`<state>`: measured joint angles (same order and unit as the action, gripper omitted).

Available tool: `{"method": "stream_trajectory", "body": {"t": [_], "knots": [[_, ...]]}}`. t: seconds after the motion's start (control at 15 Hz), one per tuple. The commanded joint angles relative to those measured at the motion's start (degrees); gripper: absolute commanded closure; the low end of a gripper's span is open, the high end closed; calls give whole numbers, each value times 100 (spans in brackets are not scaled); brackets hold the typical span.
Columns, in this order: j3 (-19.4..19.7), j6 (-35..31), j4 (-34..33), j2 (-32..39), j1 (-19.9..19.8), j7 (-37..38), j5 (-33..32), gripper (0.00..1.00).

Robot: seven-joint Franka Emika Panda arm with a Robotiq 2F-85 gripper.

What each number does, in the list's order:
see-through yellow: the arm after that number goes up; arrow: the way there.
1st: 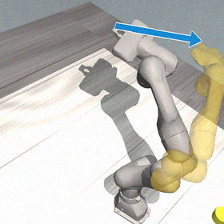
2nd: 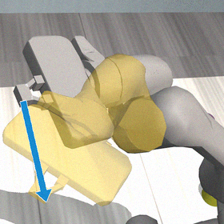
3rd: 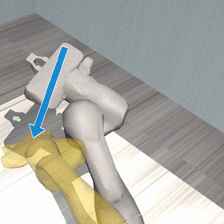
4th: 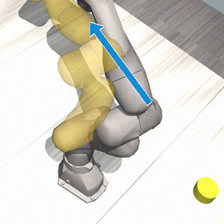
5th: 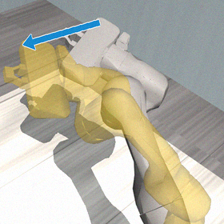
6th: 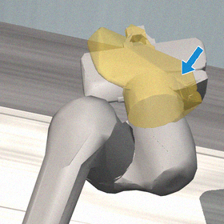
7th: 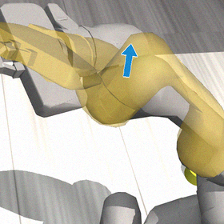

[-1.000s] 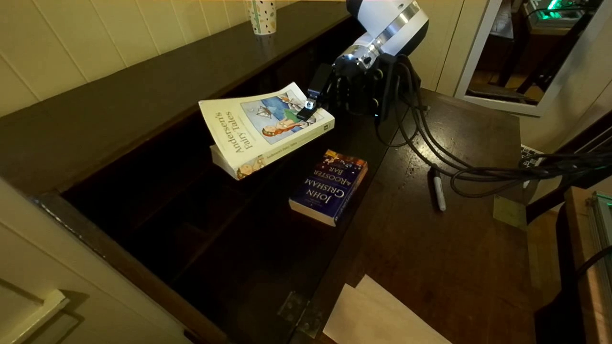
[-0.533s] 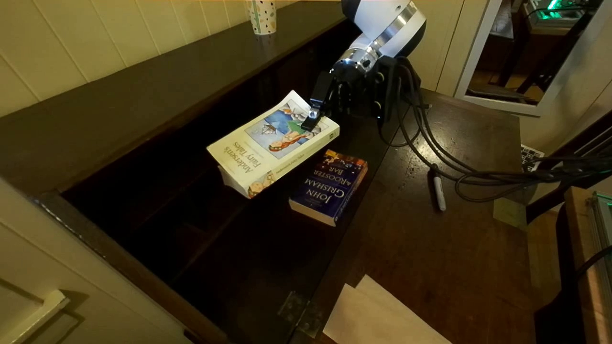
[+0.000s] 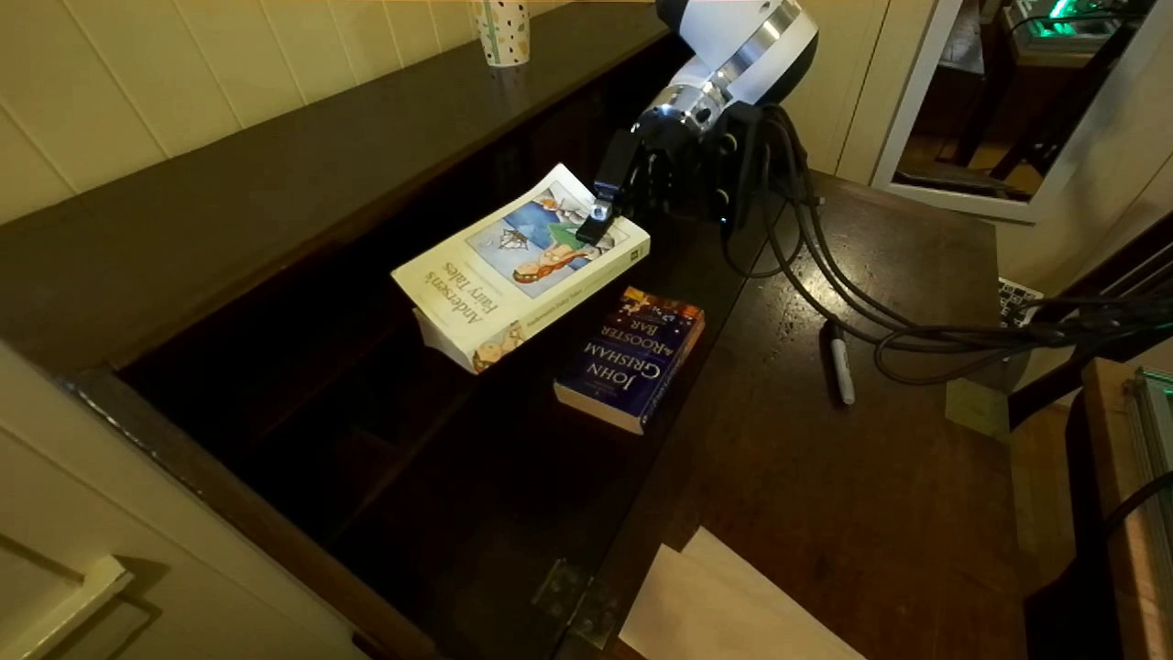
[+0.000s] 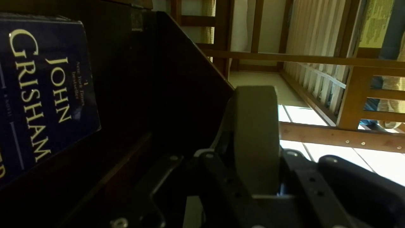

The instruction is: Put the white book on the top shelf.

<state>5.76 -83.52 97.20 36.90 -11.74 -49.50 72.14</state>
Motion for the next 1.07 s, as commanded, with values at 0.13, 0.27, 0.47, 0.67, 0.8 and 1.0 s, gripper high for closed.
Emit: {"method": "stream_trajectory", "body": {"t": [0.13, 0.27, 0.47, 0.67, 0.8, 1.0], "knots": [[-107, -68, -93, -48, -20, -18, 303, 93], [-143, -47, -155, -21, -40, 15, 477, 93], [-161, -119, -287, 35, 2, 92, 662, 93], [-159, -386, -339, 40, 73, 265, 728, 93], [-164, -570, -343, 25, 125, 428, 769, 93], [-141, -973, -306, -60, 266, 607, 672, 93]]}}
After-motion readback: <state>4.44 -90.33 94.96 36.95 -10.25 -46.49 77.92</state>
